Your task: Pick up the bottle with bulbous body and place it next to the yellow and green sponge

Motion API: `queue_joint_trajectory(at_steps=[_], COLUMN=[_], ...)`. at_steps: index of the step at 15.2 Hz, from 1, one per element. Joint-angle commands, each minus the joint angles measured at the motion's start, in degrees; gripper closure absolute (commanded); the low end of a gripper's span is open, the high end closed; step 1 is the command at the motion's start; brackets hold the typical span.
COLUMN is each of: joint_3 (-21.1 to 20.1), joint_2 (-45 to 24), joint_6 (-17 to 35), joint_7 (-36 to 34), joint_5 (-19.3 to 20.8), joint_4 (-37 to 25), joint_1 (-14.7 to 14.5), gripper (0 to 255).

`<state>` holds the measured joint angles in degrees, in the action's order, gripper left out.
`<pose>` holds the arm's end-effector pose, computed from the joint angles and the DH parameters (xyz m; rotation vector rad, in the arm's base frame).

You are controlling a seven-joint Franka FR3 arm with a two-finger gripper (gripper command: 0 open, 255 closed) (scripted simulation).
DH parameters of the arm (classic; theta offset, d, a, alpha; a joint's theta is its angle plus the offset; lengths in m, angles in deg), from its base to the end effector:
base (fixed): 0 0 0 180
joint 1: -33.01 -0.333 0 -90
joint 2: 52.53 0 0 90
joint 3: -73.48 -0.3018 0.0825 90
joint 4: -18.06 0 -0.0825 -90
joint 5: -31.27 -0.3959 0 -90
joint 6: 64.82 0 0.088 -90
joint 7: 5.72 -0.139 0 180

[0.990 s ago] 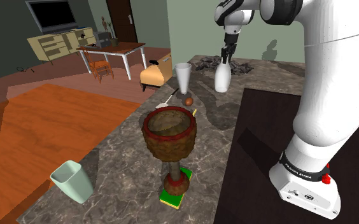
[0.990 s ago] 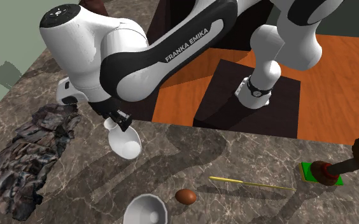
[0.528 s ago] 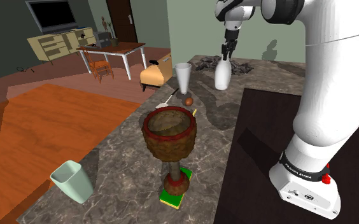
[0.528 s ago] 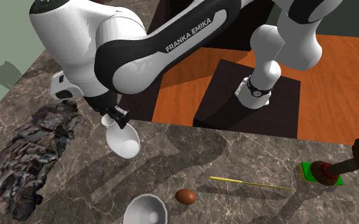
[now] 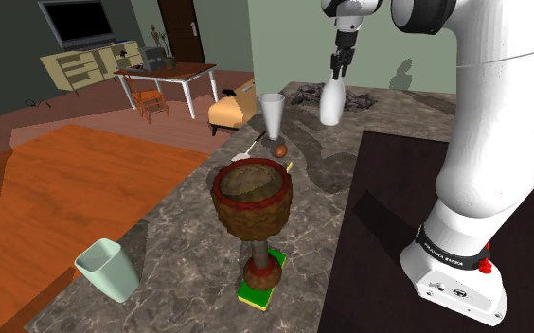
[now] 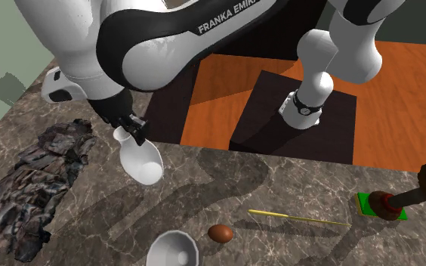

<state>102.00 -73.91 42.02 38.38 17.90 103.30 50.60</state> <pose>0.5126 -0.4416 0.4362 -3.1376 0.1003 -0.1117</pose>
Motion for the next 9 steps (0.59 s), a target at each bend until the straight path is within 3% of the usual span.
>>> queue_joint_trajectory(at_steps=[1, 5, 9], joint_3=[0.07, 0.17, 0.27], joint_2=[0.07, 0.06, 9.44], joint_6=[-1.53, -4.32, -3.05], joint_7=[-0.16, -0.42, -4.68], joint_5=[0.10, 0.20, 4.79], joint_4=[-1.50, -4.33, 5.03], joint_1=[0.14, 0.44, -4.44], gripper=[255, 255, 255])
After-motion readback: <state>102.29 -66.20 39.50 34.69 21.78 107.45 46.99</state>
